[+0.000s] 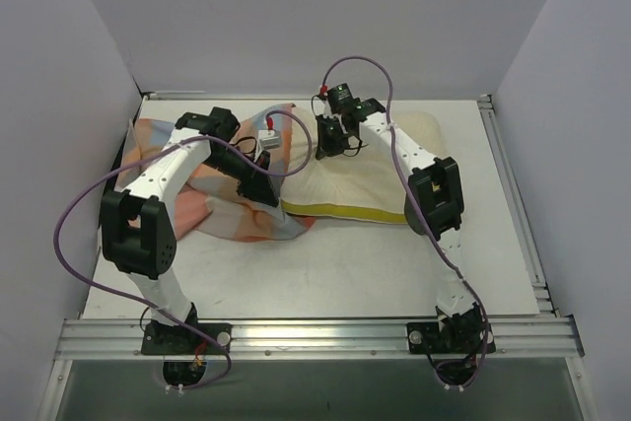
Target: Put the pillow into the pillowcase
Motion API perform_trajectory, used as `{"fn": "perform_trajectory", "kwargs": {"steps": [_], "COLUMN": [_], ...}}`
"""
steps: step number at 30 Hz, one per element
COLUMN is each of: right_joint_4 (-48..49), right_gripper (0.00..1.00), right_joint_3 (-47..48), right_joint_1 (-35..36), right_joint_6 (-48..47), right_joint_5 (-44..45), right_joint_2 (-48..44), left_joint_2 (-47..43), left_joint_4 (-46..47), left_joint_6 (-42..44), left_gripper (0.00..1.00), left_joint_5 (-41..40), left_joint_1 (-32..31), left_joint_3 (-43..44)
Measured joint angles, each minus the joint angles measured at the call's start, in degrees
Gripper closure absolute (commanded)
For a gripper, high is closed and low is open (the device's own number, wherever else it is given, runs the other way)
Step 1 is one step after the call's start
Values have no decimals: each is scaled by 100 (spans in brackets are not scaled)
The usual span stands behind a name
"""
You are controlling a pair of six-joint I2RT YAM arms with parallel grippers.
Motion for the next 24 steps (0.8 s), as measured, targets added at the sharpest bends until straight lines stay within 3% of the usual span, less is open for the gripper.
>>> {"fn": "perform_trajectory", "kwargs": {"steps": [5, 9, 10, 12, 15, 19, 22, 24], "right_joint_4": [442, 946, 1095, 1425, 1746, 1902, 1974, 2011], "right_gripper": [100, 100, 100, 100, 100, 100, 100, 100], "right_joint_3": [-11, -409, -544, -914, -1224, -1353, -1408, -1436], "right_joint_1": [68, 72, 72, 76, 59, -22, -70, -76], "right_joint_6": [470, 782, 850, 953, 1034, 1088, 1099, 1097], "right_joint_5": [450, 501, 487, 437, 382, 271, 133, 76], "right_joint_2": [232, 243, 232, 122, -37, -101, -109, -116], "left_joint_2": [-317, -376, -352, -304, -323, -763, -1139, -1340], "left_joint_4": [-149, -280, -282, -278, -157, 732, 1467, 1941], "left_joint_6": [-33, -68, -85, -98, -619, -1674, -2411, -2830], "left_gripper": [99, 100, 95, 64, 56, 53, 41, 41], "left_joint_5": [254, 494, 518, 535, 144, -1012, -1945, -2496], "left_joint_1": [-516, -588, -577, -549, -529, -380, -149, -83], "left_joint_3": [0, 243, 367, 610, 632, -428, -1187, -1526]}}
